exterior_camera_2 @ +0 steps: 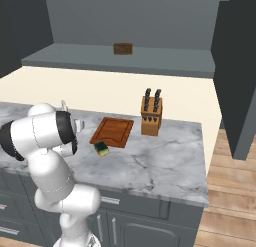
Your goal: Pick the sponge and spray from the cabinet and place them on the counter.
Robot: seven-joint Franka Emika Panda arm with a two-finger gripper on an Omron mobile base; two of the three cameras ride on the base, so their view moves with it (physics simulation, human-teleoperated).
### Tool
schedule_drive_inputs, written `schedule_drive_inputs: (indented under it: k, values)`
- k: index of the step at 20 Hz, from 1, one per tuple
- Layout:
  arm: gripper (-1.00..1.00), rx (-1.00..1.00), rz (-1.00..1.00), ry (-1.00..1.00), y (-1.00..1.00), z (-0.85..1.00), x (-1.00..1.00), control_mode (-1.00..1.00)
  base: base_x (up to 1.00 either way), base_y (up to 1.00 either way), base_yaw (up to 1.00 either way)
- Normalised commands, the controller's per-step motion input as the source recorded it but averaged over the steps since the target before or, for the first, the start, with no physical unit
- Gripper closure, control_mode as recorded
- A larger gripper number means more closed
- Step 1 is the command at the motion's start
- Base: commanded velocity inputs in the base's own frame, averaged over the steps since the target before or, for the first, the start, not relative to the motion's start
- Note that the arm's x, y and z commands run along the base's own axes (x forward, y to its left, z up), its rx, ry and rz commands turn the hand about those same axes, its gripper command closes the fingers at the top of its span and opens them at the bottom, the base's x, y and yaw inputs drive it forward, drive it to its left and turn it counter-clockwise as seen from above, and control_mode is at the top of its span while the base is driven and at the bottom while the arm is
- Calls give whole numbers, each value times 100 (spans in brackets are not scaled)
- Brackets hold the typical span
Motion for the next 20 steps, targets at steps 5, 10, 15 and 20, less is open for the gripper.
schedule_drive_inputs:
  k: [5,10,15,20]
  values:
    - [100,-2,0,3,10,-43,3,-100,0,0,0]
    - [100,-2,0,1,7,-44,0,-100,0,0,0]
    - [100,-4,0,0,4,-38,-1,-100,0,0,0]
    - [100,0,0,-1,-2,-9,-11,-100,0,0,0]
